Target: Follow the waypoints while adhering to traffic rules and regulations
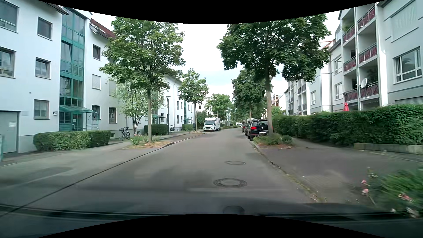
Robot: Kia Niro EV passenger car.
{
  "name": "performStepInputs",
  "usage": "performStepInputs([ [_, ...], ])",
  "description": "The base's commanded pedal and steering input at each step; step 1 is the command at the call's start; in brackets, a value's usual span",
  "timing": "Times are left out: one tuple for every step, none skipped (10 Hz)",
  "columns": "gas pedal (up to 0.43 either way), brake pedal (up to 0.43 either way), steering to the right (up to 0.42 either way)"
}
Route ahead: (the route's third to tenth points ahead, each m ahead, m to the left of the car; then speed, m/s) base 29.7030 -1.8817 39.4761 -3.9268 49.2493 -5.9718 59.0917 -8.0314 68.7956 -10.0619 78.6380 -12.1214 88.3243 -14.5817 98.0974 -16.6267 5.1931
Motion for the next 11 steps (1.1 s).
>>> performStepInputs([
  [0.177,0.000,0.021],
  [0.177,0.000,0.020],
  [0.157,0.000,0.020],
  [0.157,0.000,0.015],
  [0.157,0.000,0.011],
  [0.157,0.000,0.005],
  [0.157,0.000,0.005],
  [0.157,0.000,0.005],
  [0.157,0.000,0.007],
  [0.157,0.000,0.011],
  [0.169,0.000,0.016],
])
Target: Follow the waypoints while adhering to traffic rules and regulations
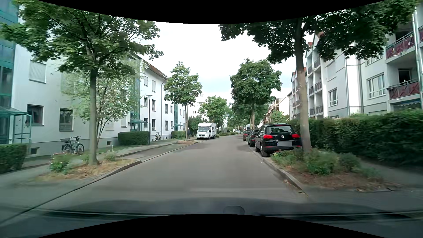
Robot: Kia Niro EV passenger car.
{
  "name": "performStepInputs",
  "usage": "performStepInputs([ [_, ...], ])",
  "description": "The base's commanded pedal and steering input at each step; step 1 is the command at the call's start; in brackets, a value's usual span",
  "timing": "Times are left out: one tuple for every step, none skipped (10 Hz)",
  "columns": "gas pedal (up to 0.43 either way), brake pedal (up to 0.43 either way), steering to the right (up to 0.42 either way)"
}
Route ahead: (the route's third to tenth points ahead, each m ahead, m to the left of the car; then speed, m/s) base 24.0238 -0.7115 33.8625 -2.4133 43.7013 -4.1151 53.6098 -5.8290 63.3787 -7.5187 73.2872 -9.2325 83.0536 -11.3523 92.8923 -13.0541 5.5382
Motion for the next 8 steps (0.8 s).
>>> performStepInputs([
  [0.169,0.000,0.020],
  [0.189,0.000,0.021],
  [0.189,0.000,0.019],
  [0.189,0.000,0.013],
  [0.189,0.000,0.009],
  [0.189,0.000,0.008],
  [0.189,0.000,0.009],
  [0.189,0.000,0.008],
])
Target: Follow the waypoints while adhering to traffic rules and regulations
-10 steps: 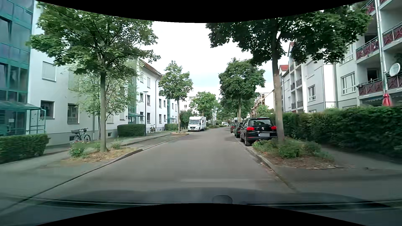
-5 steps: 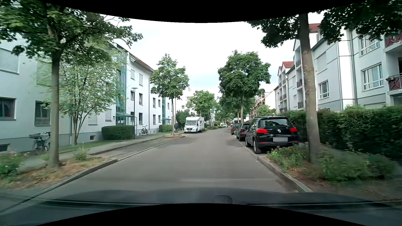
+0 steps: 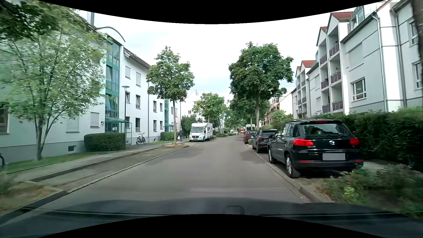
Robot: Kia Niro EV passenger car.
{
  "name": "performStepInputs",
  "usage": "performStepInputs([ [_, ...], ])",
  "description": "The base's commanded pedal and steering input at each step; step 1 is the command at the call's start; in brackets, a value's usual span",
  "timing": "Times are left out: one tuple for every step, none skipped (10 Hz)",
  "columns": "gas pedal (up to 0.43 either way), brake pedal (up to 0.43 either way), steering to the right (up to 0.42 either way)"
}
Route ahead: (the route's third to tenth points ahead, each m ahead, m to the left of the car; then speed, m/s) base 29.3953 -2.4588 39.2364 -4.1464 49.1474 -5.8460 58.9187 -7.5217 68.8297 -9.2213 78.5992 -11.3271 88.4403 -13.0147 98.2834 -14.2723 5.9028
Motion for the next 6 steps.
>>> performStepInputs([
  [0.189,0.000,0.007],
  [0.177,0.000,0.007],
  [0.177,0.000,0.008],
  [0.177,0.000,0.008],
  [0.177,0.000,0.011],
  [0.177,0.000,0.013],
])
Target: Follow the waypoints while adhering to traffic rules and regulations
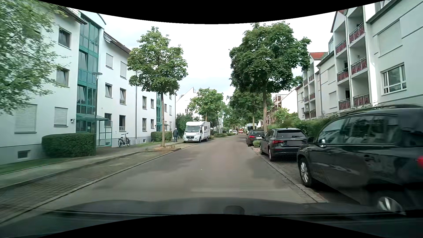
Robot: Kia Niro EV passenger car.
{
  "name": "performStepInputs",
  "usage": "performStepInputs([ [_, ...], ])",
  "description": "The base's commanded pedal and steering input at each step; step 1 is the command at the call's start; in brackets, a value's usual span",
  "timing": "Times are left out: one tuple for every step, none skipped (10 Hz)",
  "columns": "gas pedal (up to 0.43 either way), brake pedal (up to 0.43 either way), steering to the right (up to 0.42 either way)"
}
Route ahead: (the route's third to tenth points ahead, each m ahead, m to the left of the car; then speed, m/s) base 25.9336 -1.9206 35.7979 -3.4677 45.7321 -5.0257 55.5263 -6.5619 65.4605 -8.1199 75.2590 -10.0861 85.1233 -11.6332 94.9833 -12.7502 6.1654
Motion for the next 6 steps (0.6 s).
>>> performStepInputs([
  [0.177,0.000,0.015],
  [0.177,0.000,0.015],
  [0.177,0.000,0.016],
  [0.177,0.000,0.016],
  [0.177,0.000,0.015],
  [0.177,0.000,0.015],
])
